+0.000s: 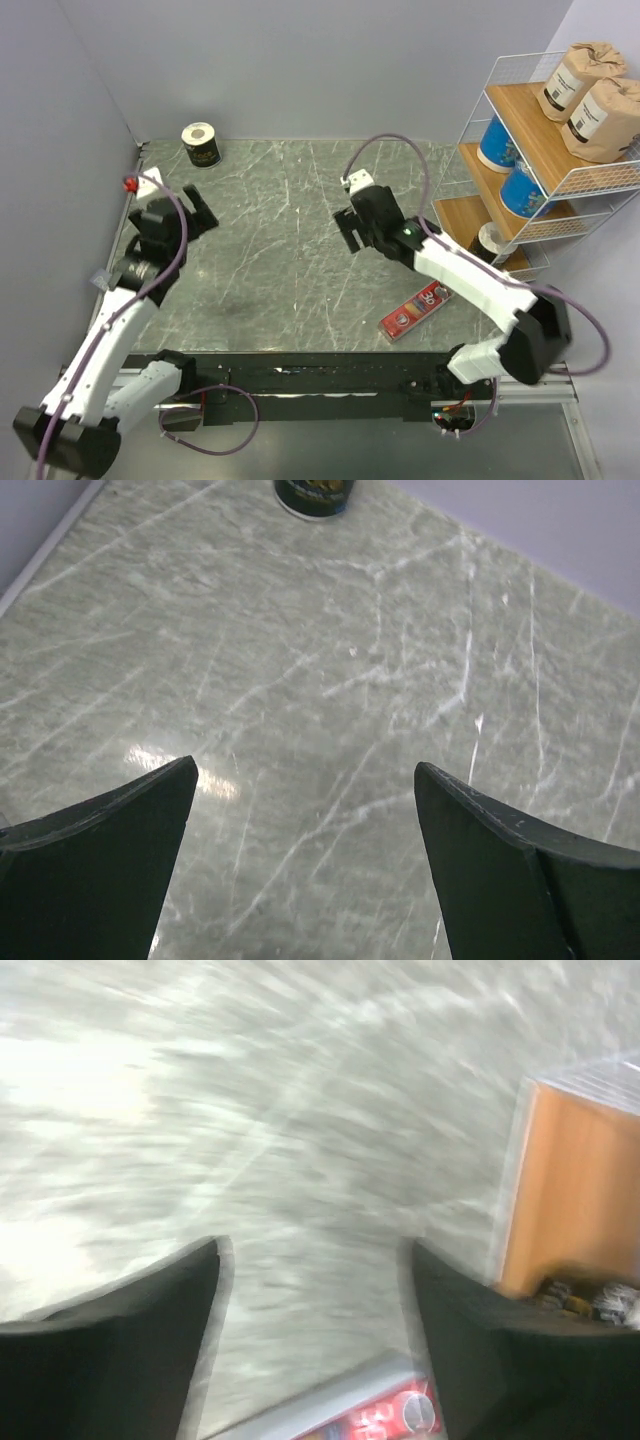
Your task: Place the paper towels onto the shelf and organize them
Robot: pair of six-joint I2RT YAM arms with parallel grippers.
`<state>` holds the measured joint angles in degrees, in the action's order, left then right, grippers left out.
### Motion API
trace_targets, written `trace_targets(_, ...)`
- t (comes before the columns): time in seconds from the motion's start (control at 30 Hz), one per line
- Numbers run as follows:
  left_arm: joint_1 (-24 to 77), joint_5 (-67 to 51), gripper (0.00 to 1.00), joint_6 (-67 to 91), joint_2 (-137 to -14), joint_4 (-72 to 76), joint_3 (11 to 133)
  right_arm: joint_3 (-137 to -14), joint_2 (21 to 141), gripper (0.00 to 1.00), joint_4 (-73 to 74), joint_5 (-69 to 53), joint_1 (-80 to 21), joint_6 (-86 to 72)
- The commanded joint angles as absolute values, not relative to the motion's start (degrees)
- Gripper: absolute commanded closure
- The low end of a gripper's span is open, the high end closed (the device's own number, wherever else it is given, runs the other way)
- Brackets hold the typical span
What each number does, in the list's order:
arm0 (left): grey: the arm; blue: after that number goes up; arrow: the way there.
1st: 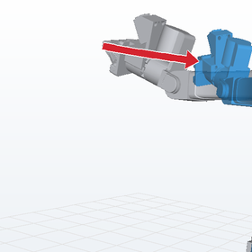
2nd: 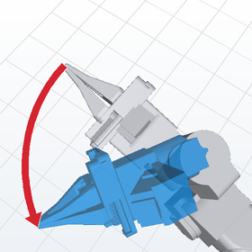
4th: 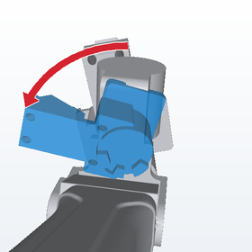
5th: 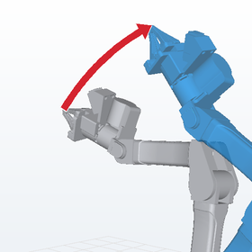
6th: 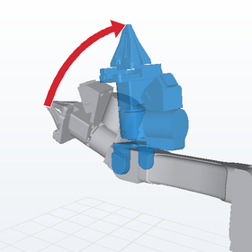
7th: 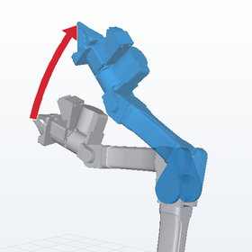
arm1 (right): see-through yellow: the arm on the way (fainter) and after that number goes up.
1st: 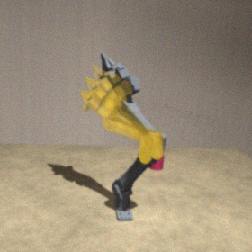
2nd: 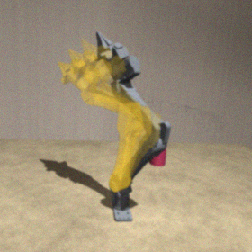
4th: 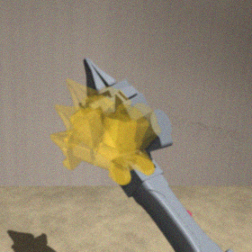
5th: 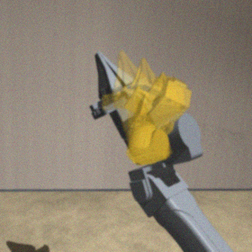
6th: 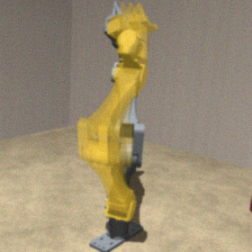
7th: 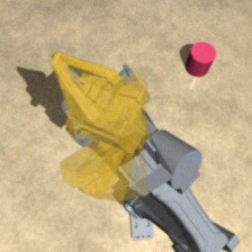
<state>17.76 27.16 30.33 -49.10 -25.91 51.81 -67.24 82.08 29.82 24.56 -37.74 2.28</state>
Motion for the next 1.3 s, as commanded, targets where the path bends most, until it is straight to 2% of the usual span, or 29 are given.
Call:
trace_targets(0.0,9.8,19.6,0.03,32.4,-57.8,-21.7,60.3,-63.4,72.3,0.01,25.8,13.3,-42.1,-1.9)
trace_targets(0.17,2.2,13.0,0.03,30.4,-71.0,-17.4,69.1,-58.8,63.9,0.0,21.8,5.3,-44.9,-5.0)
trace_targets(0.3,-1.3,12.7,0.01,30.0,-86.4,-18.1,78.8,-55.6,60.6,0.0,18.7,0.8,-46.1,-6.5)
trace_targets(0.43,-5.7,7.2,0.07,35.4,-98.3,-18.5,91.4,-55.0,59.9,0.0,17.8,-1.1,-47.4,-6.8)
trace_targets(0.53,-6.6,6.2,0.08,37.4,-107.2,-18.4,99.4,-54.9,59.9,0.0,17.4,-1.1,-47.7,-5.7)
trace_targets(0.7,-8.5,0.7,0.12,40.6,-120.0,-17.1,107.6,-55.6,60.5,0.0,17.8,-0.1,-47.7,-4.6)
trace_targets(0.97,-10.9,-4.7,0.1,41.4,-131.3,-11.0,115.3,-54.4,59.8,0.01,15.4,-2.1,-47.8,-4.9)
trace_targets(1.27,-12.2,-12.5,0.04,39.9,-135.9,-3.1,116.5,-53.7,60.4,0.0,14.9,-1.1,-47.8,-4.2)
